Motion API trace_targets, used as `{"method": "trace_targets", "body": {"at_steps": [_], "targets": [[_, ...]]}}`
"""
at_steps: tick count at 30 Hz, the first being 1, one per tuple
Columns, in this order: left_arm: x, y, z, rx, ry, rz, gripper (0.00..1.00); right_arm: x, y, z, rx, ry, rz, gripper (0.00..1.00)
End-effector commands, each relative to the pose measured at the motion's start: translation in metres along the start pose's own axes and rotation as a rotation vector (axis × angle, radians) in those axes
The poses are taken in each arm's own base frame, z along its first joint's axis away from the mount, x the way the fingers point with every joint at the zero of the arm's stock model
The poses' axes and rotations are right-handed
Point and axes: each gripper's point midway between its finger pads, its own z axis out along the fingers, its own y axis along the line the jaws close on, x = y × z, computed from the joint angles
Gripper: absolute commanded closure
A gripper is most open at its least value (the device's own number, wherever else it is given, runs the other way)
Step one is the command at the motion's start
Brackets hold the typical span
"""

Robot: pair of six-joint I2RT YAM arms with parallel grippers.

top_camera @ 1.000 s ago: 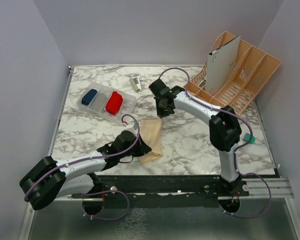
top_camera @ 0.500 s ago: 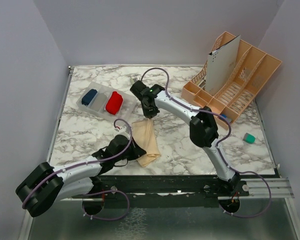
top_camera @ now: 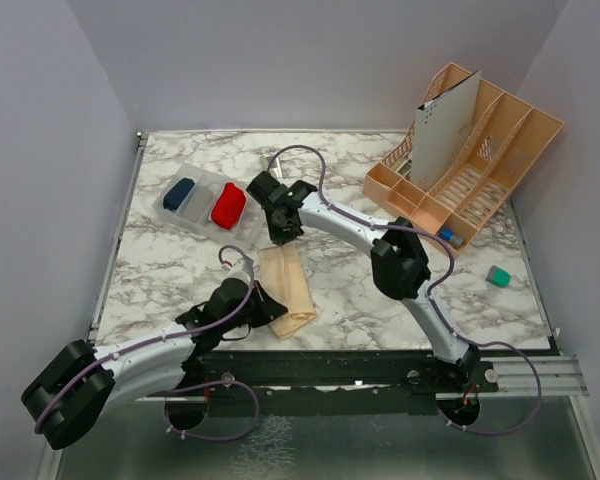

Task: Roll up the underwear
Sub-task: Fold the underwear at the center of the board.

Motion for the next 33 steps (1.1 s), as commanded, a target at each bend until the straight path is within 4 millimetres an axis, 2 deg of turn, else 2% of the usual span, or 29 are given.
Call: {"method": "trace_targets", "body": {"at_steps": [1,8,13,16,22,25,33], "targets": [[0.006,0.018,-0.002,-0.055,0.004,-0.028,1.0,0.003,0.029,0.003,-0.113,-0.01,0.03,0.86],[0.006,0.006,-0.011,-0.035,0.02,-0.061,1.0,0.013,0.043,0.003,-0.168,0.013,-0.007,0.86],[0.008,0.003,-0.021,-0.028,0.031,-0.096,1.0,0.009,0.045,-0.012,-0.209,-0.022,-0.01,0.86],[0.011,0.009,-0.023,-0.057,0.037,-0.116,1.0,0.009,0.048,-0.022,-0.249,-0.031,-0.033,0.86],[0.016,0.024,-0.024,-0.131,0.048,-0.148,1.0,0.022,0.059,-0.032,-0.321,-0.004,-0.075,0.85],[0.017,0.025,-0.024,-0.138,0.048,-0.156,1.0,0.024,0.067,-0.036,-0.365,-0.005,-0.088,0.85],[0.019,0.031,-0.025,-0.16,0.056,-0.158,1.0,0.044,0.092,-0.03,-0.467,0.056,-0.127,0.85]]}}
